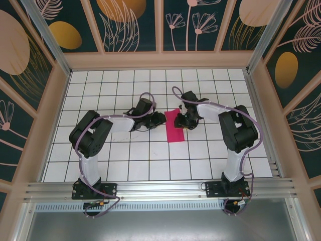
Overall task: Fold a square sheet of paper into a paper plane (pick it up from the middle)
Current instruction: Hold the square sheet of paper at the center of the table.
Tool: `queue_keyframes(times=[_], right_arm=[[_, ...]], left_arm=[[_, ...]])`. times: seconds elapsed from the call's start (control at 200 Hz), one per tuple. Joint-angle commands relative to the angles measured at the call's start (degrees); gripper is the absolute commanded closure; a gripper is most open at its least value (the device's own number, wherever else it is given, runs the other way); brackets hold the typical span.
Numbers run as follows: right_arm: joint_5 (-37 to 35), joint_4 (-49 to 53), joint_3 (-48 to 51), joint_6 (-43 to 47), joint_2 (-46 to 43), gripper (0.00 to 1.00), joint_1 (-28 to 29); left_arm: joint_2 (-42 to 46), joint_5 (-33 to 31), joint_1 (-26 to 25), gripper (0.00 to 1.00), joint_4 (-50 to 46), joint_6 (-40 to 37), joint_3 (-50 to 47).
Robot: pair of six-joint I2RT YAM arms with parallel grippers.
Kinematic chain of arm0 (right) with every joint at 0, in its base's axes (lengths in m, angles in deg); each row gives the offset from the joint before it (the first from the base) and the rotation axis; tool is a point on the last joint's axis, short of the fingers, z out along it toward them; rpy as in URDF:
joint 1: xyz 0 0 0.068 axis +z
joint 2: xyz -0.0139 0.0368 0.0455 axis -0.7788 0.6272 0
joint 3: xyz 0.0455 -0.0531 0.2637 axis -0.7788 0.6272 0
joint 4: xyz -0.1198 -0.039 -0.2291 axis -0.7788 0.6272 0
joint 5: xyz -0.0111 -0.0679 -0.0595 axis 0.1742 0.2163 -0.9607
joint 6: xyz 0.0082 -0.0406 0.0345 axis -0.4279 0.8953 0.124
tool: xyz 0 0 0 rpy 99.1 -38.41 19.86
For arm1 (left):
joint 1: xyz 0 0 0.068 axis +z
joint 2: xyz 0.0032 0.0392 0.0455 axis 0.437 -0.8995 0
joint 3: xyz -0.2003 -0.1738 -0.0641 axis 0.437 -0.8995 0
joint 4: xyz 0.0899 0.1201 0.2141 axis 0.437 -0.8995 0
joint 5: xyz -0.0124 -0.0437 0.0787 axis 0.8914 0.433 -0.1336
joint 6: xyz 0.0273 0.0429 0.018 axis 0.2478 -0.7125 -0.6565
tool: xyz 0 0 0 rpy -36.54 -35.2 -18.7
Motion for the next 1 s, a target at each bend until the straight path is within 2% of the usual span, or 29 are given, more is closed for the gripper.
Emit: queue_keyframes(times=[0.0,0.395,0.626,0.996], right_arm=[[-3.3,-2.9,3.3,1.5,8.3,0.59,1.9],[-3.2,-2.9,3.3,1.3,8.7,0.59,2.1],[-3.2,-3.0,3.5,1.2,8.7,0.59,2.3],[-3.1,-3.1,3.5,0.2,6.7,0.59,2.3]], left_arm=[[-1.6,2.9,-0.4,0.73,2.8,-0.4,1.9],[-6.0,4.8,-1.9,0.81,1.1,-0.6,5.5],[-7.3,4.9,-2.3,0.82,0.6,-0.2,5.5],[-9.0,-0.4,-2.9,0.85,-9.5,-1.8,6.9]])
